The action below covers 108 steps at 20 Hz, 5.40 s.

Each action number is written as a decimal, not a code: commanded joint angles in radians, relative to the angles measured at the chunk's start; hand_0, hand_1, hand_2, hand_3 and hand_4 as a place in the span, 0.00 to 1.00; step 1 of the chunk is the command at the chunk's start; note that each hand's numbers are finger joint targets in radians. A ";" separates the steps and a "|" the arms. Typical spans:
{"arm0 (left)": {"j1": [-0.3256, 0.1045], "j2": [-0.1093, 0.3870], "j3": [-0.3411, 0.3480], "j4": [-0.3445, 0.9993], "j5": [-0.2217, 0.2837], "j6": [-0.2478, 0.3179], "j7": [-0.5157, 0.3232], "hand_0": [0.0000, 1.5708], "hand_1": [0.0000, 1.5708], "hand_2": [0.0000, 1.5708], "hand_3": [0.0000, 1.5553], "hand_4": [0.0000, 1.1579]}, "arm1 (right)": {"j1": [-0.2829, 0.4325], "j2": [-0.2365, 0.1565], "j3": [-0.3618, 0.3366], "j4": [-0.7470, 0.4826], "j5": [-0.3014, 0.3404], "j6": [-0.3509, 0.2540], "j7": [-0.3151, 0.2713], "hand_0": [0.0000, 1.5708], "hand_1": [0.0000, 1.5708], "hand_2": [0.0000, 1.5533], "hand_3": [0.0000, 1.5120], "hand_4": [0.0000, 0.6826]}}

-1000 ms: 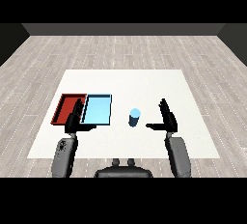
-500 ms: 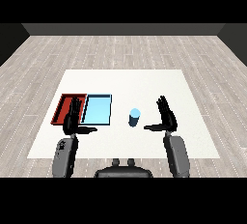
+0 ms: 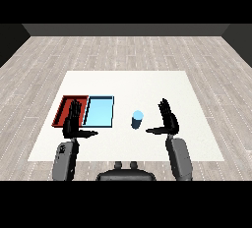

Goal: Pick the blue can and put it in the blue box

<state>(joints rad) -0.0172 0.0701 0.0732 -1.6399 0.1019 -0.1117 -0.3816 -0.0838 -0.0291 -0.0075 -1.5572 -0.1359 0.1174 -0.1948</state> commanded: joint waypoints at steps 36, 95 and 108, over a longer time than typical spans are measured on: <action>-0.022 0.011 0.043 -0.017 0.044 -0.012 0.040 0.00 0.00 0.00 0.00 0.00 | -0.233 0.029 0.250 0.554 -0.323 -0.212 -0.295 0.00 0.00 0.00 0.00 0.00; -0.080 -0.070 -0.213 0.044 -0.087 0.063 0.191 0.00 0.00 0.00 0.00 0.00 | -0.299 -0.135 0.352 0.161 0.035 -0.575 0.087 0.90 0.90 0.93 0.93 0.91; -0.180 -0.070 -0.338 0.215 0.035 0.136 0.195 0.00 0.00 0.00 0.00 0.00 | -0.350 -0.055 0.284 0.150 0.141 -0.482 0.151 0.93 0.93 0.94 0.92 0.89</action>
<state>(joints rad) -0.1728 0.0003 -0.2518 -1.4422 0.1150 0.0194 -0.2037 -0.4245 -0.1273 0.3082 -1.4139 -0.0209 -0.3954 -0.0595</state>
